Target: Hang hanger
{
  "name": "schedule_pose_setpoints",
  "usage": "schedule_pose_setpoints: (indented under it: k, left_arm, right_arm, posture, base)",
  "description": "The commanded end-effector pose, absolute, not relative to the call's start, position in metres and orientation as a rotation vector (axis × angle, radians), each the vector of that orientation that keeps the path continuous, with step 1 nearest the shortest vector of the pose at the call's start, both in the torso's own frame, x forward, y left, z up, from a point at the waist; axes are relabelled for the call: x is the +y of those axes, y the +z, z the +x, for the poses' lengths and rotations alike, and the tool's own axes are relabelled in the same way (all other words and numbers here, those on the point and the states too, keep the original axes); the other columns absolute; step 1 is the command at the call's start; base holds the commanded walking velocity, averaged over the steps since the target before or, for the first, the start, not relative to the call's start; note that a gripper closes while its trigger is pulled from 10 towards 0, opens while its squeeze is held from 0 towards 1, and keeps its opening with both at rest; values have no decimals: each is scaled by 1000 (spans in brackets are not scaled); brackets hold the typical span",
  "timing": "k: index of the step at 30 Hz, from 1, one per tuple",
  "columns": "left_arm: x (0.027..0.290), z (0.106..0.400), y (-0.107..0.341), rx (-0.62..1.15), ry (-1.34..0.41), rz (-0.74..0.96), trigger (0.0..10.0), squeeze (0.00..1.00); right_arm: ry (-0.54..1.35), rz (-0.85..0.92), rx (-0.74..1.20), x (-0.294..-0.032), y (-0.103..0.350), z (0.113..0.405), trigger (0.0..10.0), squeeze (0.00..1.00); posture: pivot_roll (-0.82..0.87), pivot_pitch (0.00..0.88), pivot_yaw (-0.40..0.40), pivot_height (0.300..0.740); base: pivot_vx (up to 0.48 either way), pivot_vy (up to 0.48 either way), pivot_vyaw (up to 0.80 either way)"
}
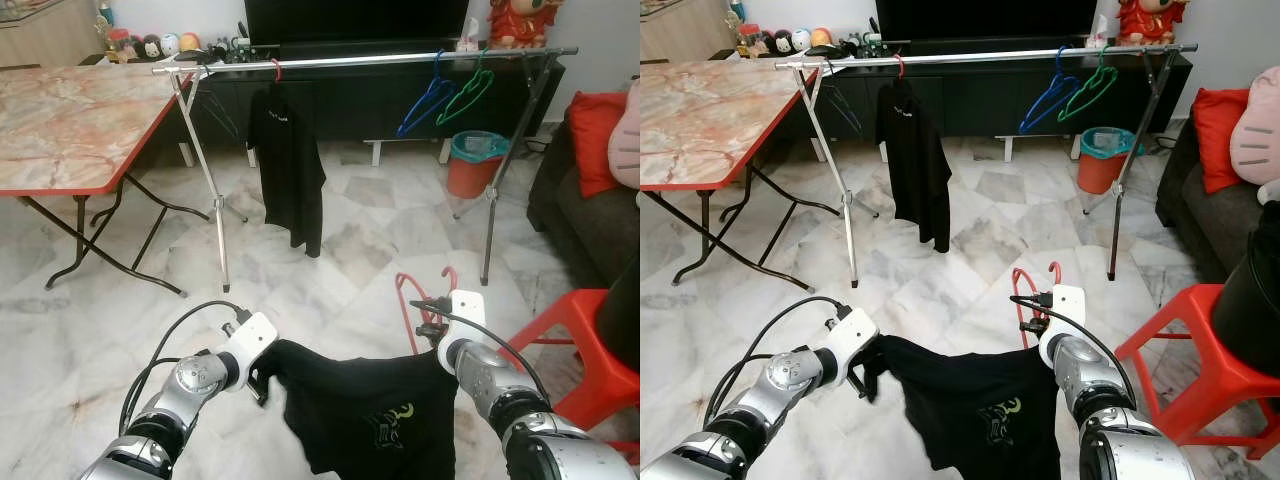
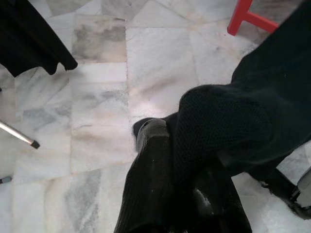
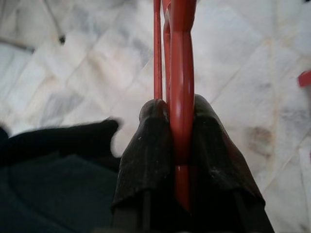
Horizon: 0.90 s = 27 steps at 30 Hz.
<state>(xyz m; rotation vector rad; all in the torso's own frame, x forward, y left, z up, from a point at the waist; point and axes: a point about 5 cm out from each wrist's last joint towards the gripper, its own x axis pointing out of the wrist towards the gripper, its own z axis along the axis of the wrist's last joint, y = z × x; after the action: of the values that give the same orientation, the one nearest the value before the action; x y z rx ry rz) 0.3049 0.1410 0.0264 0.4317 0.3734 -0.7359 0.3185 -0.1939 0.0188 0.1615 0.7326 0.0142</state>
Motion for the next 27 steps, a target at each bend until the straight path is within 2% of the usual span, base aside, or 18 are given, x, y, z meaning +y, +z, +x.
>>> schedule_pose_setpoints:
  k: [1, 2, 7, 27]
  left_arm:
    - [143, 307, 29, 359, -734, 417, 10000, 0]
    - [142, 305, 28, 366, -749, 418, 10000, 0]
    - [140, 302, 25, 381, -778, 417, 10000, 0]
    - [133, 293, 17, 420, -860, 404, 10000, 0]
  right_arm:
    - [61, 145, 743, -190, 22, 321, 10000, 0]
    - [151, 91, 760, -186, 20, 318, 10000, 0]
    - [308, -7, 785, -182, 17, 312, 10000, 0]
    - [691, -249, 844, -190, 15, 294, 10000, 0]
  posture:
    - [-103, 0, 8, 740]
    - [-102, 0, 8, 740]
    - [-108, 0, 7, 740]
    - [-119, 0, -15, 740]
  base:
    - [0, 0, 0]
    - [0, 0, 0]
    - [0, 0, 0]
    - [0, 0, 0]
